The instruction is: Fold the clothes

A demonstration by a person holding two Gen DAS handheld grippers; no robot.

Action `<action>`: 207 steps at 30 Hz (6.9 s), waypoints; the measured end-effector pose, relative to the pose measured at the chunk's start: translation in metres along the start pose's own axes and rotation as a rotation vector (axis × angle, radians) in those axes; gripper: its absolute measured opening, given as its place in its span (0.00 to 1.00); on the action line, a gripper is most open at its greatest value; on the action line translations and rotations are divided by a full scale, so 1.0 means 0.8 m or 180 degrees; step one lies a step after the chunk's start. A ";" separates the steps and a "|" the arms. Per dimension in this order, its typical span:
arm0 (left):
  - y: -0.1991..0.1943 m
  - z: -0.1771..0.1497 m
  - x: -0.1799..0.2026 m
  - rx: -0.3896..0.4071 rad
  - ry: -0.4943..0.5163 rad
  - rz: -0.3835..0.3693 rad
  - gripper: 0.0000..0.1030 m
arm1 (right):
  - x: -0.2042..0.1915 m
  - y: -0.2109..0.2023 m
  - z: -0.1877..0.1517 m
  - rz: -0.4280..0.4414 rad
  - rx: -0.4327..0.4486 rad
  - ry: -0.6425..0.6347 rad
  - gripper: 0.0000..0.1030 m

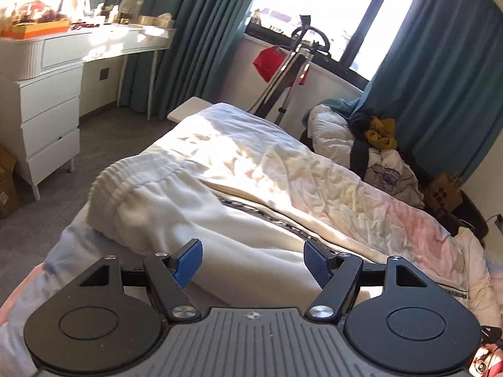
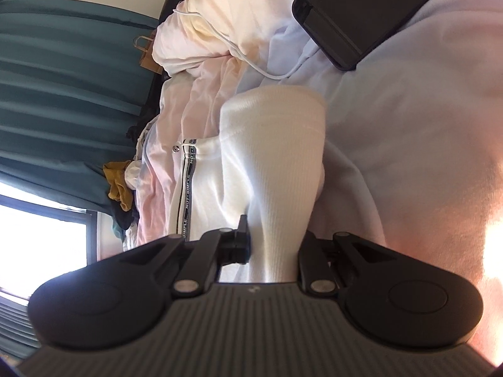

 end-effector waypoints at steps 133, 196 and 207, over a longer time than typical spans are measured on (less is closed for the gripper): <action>0.242 -0.067 0.154 -0.0851 -0.0536 -0.1710 0.57 | -0.226 -0.134 -0.510 0.1556 -0.0536 -0.5676 0.11; 0.208 -0.068 0.104 -0.0684 -0.0576 -0.1262 0.69 | -0.210 -0.116 -0.521 0.1541 -0.1194 -0.5551 0.15; 0.093 -0.028 -0.005 -0.0207 -0.0958 -0.0730 1.00 | -0.226 -0.146 -0.482 0.1837 -0.1356 -0.5051 0.66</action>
Point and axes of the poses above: each gripper's, at about its wrist camera, not at the fingertips, and y roughly the way its jaws point, x to its right, z to its top, the point moved 2 cm from there along y, roughly the way its jaws point, and after that the axes turned 6 degrees about -y, right-handed, at the moved point
